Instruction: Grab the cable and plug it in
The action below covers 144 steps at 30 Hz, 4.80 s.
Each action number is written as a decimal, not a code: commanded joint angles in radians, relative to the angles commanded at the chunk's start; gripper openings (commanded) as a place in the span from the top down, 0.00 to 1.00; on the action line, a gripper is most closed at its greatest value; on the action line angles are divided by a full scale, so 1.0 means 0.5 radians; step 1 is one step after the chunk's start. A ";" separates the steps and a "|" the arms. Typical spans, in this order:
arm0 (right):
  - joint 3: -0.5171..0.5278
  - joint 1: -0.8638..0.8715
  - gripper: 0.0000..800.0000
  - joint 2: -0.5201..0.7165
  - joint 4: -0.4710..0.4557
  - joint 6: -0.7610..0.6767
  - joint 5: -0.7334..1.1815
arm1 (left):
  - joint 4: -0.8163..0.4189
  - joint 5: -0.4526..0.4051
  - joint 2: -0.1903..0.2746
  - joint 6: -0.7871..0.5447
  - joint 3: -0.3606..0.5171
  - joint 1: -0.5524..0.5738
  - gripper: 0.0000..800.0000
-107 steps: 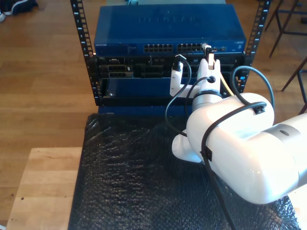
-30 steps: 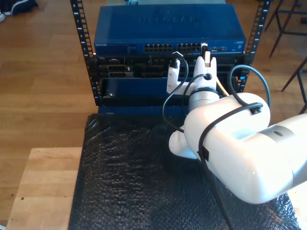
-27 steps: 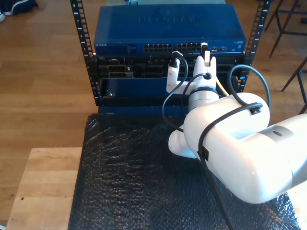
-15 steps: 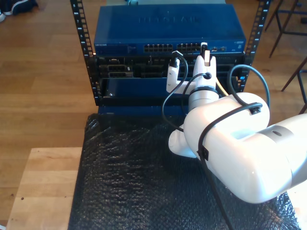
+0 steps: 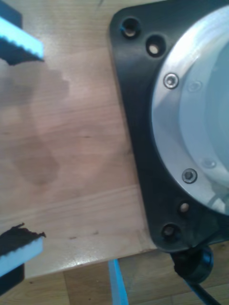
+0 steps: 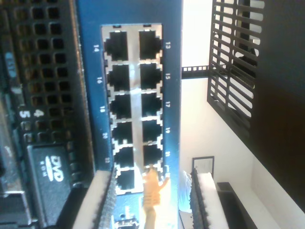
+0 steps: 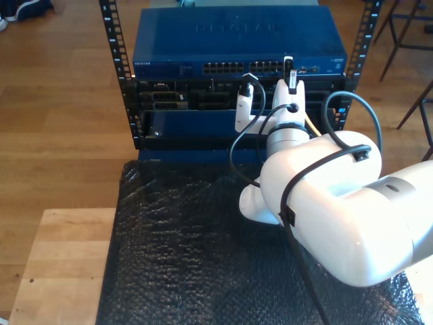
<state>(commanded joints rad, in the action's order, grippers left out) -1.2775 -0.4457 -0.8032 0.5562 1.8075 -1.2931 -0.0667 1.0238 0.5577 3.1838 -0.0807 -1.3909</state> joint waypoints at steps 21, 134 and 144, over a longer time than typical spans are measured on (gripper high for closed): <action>0.334 -0.015 0.33 0.316 -0.003 0.000 0.221 | 0.000 0.000 0.000 0.000 0.000 0.000 0.00; 0.574 -0.055 0.41 0.512 -0.058 -0.012 0.276 | 0.000 0.000 0.000 0.000 0.000 0.000 0.00; 0.724 -0.080 0.41 0.758 -0.058 -0.049 0.589 | 0.000 0.000 0.000 0.000 0.000 0.000 0.00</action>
<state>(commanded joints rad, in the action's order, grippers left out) -0.9154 -0.4856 -0.4242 0.5271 1.7829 -0.9985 -0.0667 1.0238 0.5577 3.1838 -0.0807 -1.3909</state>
